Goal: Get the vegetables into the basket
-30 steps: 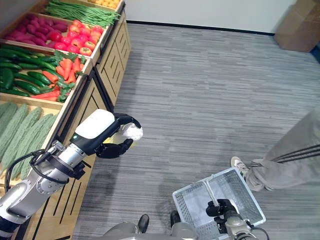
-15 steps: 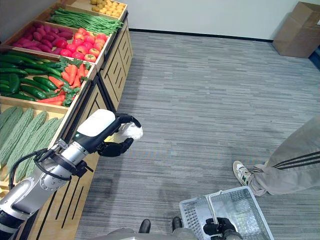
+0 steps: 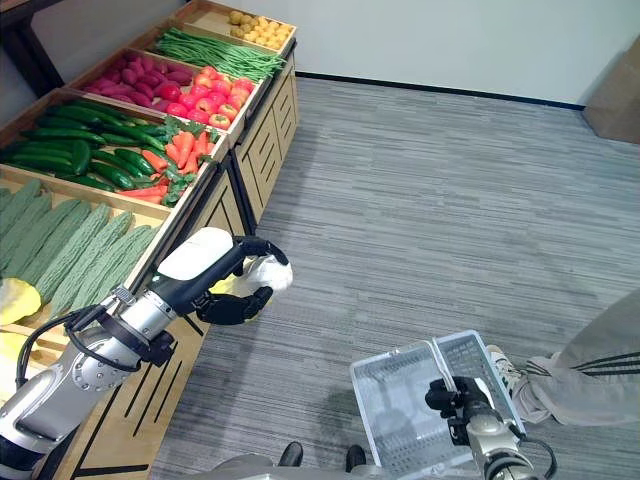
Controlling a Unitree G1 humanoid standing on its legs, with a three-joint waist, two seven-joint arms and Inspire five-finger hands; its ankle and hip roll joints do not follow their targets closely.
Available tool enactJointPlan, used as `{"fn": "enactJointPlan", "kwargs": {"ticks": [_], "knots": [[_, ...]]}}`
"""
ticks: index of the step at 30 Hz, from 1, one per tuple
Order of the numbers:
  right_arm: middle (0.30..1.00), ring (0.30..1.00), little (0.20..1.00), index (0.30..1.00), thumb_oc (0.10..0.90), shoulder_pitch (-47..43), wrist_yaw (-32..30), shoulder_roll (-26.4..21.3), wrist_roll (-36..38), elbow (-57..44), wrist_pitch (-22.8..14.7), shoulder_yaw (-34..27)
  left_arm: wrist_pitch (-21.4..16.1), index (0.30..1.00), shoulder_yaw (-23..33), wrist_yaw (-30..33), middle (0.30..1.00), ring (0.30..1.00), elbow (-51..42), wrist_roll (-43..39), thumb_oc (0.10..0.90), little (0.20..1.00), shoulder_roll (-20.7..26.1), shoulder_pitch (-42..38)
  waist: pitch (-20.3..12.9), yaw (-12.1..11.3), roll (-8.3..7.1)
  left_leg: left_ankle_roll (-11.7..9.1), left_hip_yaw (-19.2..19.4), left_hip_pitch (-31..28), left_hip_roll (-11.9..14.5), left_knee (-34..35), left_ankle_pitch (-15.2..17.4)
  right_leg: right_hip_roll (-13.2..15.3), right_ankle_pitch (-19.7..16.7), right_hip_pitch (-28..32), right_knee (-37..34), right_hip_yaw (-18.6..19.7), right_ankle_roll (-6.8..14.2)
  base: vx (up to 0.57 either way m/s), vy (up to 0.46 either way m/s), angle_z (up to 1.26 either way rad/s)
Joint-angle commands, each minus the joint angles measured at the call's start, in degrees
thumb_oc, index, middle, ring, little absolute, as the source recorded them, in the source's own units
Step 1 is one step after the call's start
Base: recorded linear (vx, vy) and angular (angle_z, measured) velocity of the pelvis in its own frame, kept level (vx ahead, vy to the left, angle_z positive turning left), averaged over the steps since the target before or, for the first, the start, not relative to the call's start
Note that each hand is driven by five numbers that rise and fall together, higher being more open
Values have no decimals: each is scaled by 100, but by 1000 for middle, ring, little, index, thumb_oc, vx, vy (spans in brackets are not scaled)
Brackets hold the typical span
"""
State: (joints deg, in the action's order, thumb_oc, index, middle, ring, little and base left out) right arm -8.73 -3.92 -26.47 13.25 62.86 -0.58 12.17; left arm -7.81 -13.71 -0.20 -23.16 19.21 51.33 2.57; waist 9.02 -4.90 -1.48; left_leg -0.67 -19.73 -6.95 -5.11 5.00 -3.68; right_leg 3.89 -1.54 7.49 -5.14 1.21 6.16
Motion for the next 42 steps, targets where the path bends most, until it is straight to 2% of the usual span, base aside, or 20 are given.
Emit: {"fn": "enactJointPlan", "kwargs": {"ticks": [1,3,8,18,22,24,25,26,29,30,32,37,42], "knots": [[300,300,300,300,400,-596,-226,-705,-83,-456,-370,109,-200,300,296,247,300,300,-657,-229,400,300,-49,-177,-413,29,-70,-68,882,347,309,0,241,-275,372,18,29,-235,-108,-17,-3,7],[300,300,300,300,400,-1063,-252,-833,-178,-788,-359,359,-152,300,74,134,300,300,-531,-188,400,300,-80,-169,-430,-18,-78,-78,858,342,314,0,231,-287,370,41,26,-286,-118,-17,-1,5],[300,300,300,300,400,-1507,-263,-858,-246,-1221,-330,589,-91,300,-229,20,300,300,-317,-71,400,300,-172,-265,-434,-11,-79,-87,876,325,315,0,218,-304,377,64,29,-296,-139,-5,0,2],[300,300,300,300,400,-2155,-397,-369,-377,-1502,-217,980,58,300,-1382,-184,300,300,670,150,400,300,-723,-906,-467,52,-35,-79,912,297,338,0,212,-322,387,83,40,-271,-174,0,0,0],[300,300,300,300,400,-2351,-451,-62,-420,-1616,-200,1188,147,300,-2163,-266,300,300,1549,413,400,300,-1186,-1387,-471,125,-6,-84,919,297,345,0,195,-329,394,81,43,-250,-188,-5,4,-3],[300,300,300,300,400,-2414,-452,19,-443,-1652,-194,1243,162,300,-2373,-280,300,300,1783,456,400,300,-1338,-1545,-465,141,3,-87,928,304,349,0,192,-331,398,75,42,-241,-189,0,0,0],[300,300,300,300,400,-2501,-491,188,-480,-1712,-169,1341,213,300,-2736,-279,300,300,2309,578,400,300,-1650,-1828,-448,195,25,-86,945,317,353,0,185,-334,394,58,42,-225,-192,0,0,0],[300,300,300,300,400,-2501,-494,179,-481,-1712,-168,1333,201,300,-2761,-259,300,300,2352,587,400,300,-1677,-1856,-443,183,29,-86,945,317,353,0,185,-334,394,58,42,-224,-192,0,0,0],[300,300,300,300,400,-2596,-582,460,-510,-1745,-140,1455,310,300,-3196,-187,300,300,3148,734,400,300,-2236,-2223,-444,251,59,-79,985,309,358,0,190,-331,384,49,40,-192,-194,-5,-2,-9],[300,300,300,300,400,-2661,-605,602,-512,-1730,-130,1543,376,300,-3424,-160,300,300,3650,790,400,300,-2576,-2455,-429,294,76,-75,1009,321,356,0,181,-325,370,26,37,-180,-190,-14,4,-4],[300,300,300,300,400,-2686,-613,654,-522,-1746,-133,1583,401,300,-3534,-117,300,300,3836,803,400,300,-2710,-2601,-421,308,94,-76,1020,332,354,0,174,-323,365,11,39,-172,-190,-11,4,-2],[300,300,300,300,400,-2713,-668,888,-474,-1821,-153,1721,489,300,-3993,5,300,300,4870,1034,400,300,-3376,-2993,-375,388,110,-74,1041,368,350,0,157,-325,351,-19,37,-141,-202,-6,-2,-6],[300,300,300,300,400,-2641,-686,978,-440,-2004,-190,1825,587,300,-4196,85,300,300,5562,1271,400,300,-3738,-3196,-315,454,110,-72,1060,385,353,0,154,-326,347,-51,33,-112,-207,2,-4,-4]]}}
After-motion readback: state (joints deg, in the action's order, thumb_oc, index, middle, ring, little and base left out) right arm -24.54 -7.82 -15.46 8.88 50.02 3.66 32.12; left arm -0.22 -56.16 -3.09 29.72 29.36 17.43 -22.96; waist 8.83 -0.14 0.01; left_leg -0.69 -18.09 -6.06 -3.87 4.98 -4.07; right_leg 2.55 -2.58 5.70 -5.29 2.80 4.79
